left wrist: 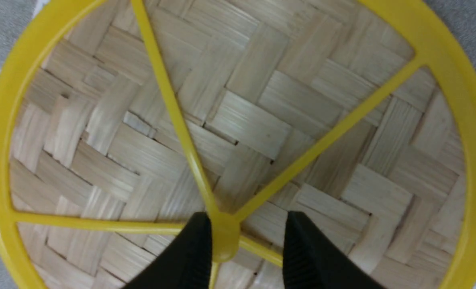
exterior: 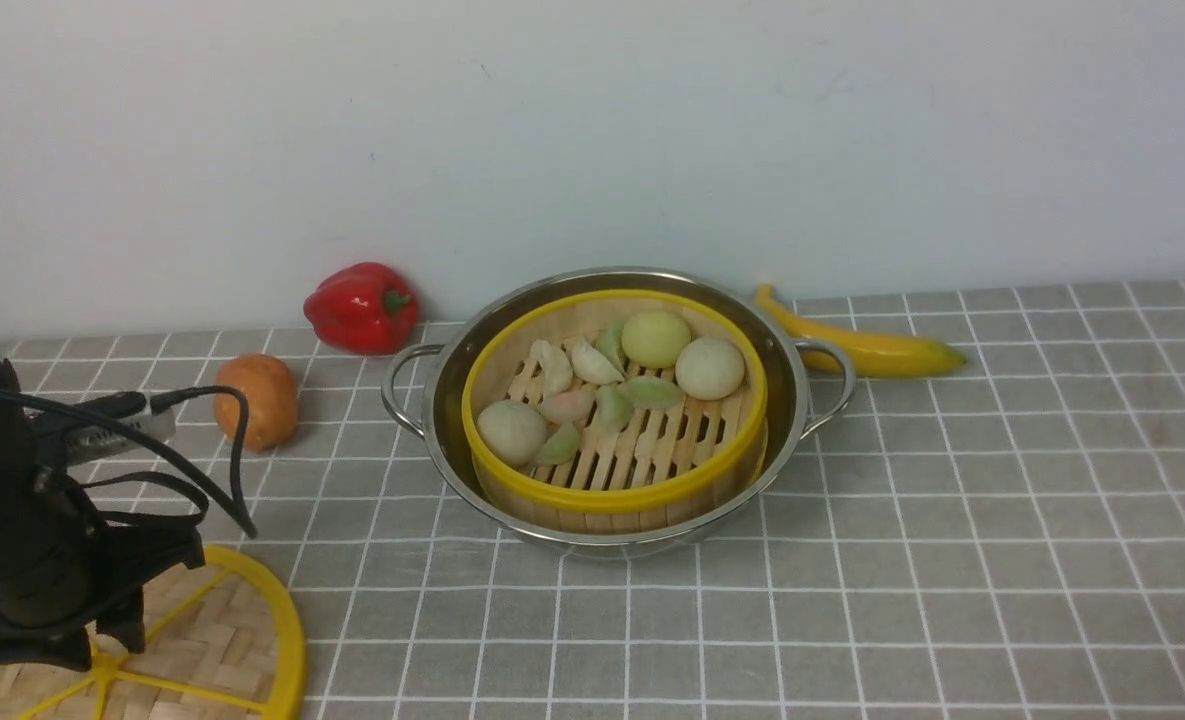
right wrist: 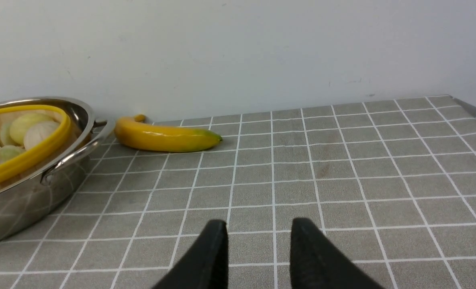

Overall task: Place the steamer in the pot on the grey tablecloth, and put the lid on the steamer.
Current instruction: 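Grasp the bamboo steamer lid lying on the table by its centre knob, then place the yellow bamboo steamer lid onto the steamer in the pot with the left gripper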

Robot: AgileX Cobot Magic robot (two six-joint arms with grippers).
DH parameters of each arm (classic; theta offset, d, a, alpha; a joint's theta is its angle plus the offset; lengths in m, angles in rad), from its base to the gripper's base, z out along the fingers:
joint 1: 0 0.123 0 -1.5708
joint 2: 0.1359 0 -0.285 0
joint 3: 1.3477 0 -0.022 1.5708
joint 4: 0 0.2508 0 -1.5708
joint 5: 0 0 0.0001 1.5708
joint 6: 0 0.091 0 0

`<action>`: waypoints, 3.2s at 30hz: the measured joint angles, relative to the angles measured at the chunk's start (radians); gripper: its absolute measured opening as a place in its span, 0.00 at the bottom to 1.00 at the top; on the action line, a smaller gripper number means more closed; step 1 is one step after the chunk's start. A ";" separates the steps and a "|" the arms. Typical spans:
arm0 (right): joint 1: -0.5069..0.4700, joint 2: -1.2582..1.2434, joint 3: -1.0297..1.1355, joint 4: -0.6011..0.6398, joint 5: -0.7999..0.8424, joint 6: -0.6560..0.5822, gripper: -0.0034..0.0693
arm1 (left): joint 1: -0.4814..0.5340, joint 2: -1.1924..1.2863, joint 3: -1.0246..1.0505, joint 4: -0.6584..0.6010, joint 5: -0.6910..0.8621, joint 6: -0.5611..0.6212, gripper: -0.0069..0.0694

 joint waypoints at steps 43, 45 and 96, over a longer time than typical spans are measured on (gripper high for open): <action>0.000 0.000 0.000 0.000 0.000 0.006 0.38 | 0.000 0.018 -0.006 0.061 0.025 -0.007 0.24; 0.000 0.000 0.000 0.000 0.000 0.006 0.38 | 0.000 0.010 -0.006 0.078 0.026 0.022 0.24; 0.000 0.000 0.000 0.000 0.000 0.006 0.38 | -0.391 0.146 -0.718 -0.369 0.129 1.196 0.24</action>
